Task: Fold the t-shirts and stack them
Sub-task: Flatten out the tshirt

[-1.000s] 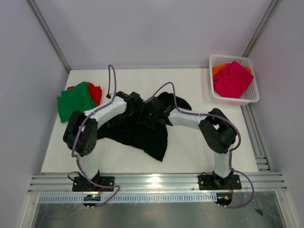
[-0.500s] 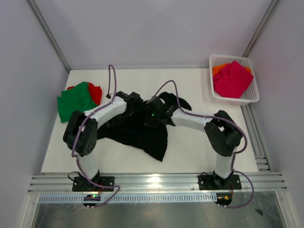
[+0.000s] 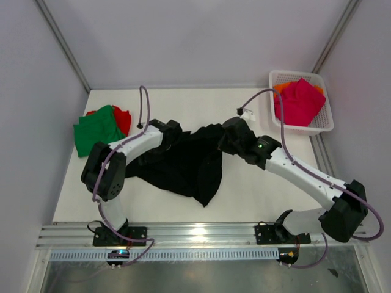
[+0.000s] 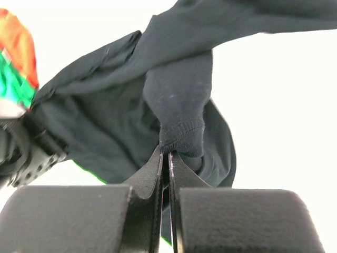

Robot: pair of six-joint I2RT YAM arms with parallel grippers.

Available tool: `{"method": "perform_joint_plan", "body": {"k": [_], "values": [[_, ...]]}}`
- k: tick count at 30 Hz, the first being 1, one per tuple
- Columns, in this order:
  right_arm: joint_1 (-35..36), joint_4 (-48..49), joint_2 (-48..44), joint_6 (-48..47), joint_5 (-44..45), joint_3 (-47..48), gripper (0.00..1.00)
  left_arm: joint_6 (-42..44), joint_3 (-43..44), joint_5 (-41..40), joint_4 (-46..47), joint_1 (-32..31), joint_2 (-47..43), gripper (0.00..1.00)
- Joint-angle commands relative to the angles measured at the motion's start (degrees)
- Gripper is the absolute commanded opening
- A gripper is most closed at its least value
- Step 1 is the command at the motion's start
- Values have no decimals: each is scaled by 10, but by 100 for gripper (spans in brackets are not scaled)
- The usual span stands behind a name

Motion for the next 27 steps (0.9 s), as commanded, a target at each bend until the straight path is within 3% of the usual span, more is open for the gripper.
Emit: {"method": "perform_joint_plan", "body": {"k": [1,7,8,9,14,17,27], "values": [[-13,-54,-47,2,83,-6,3,-5,-5,1,19,1,-9,55],[-26,-88,-84,8,95,-13,3,-3,-5,7,24,1,-6,54],[-28,-182,-75,64,124,11,3,-3,-6,4,22,1,-6,54],[-28,-183,-75,65,124,12,3,-3,-6,4,22,1,-8,54],[-28,-356,-76,249,151,24,3,-2,-2,4,21,1,-11,54],[-28,-368,-118,313,163,-8,3,2,1,7,21,1,-7,54],[-28,-357,-172,337,144,-38,3,15,-6,71,71,1,45,55]]}}
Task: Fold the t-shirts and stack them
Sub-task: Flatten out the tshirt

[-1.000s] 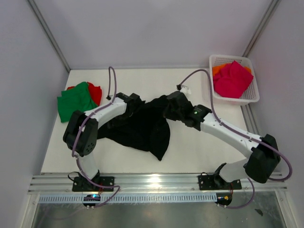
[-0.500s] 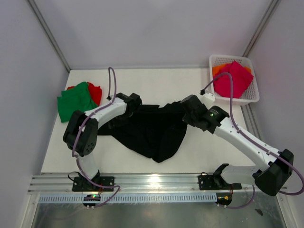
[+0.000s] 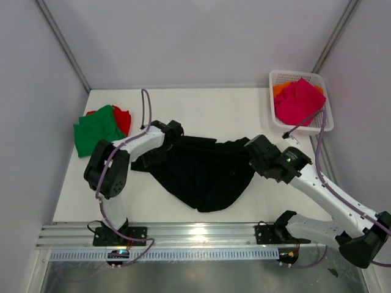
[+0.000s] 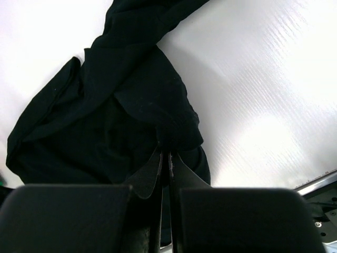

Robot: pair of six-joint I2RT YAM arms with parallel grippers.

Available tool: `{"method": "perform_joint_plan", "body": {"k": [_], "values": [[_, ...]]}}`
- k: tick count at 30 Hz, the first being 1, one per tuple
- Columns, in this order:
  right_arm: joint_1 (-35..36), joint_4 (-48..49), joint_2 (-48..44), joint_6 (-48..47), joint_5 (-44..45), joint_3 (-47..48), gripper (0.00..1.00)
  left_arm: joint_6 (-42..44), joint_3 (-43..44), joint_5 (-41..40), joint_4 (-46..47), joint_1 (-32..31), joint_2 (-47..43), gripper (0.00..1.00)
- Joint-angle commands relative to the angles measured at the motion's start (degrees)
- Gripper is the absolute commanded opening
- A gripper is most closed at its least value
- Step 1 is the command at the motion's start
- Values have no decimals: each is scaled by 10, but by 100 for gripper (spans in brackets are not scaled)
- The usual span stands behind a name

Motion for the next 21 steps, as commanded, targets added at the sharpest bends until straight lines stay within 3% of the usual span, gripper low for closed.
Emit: {"method": "perform_joint_plan", "body": {"k": [1,4,7,8,11,21], "values": [[-1,-5,-9,34,20,2,3,4,5,30,38,1,46,55],[-2,-4,-20,32,17,1,3,2,12,44,56,1,76,54],[-1,5,-39,24,18,-5,3,15,-24,76,137,1,62,55],[-2,9,-45,20,18,-8,3,20,-39,82,203,1,53,55],[-2,11,-67,14,21,-14,3,25,-64,95,260,1,31,55],[-2,-32,-96,22,30,-13,3,-50,-25,24,65,51,67,55]]}}
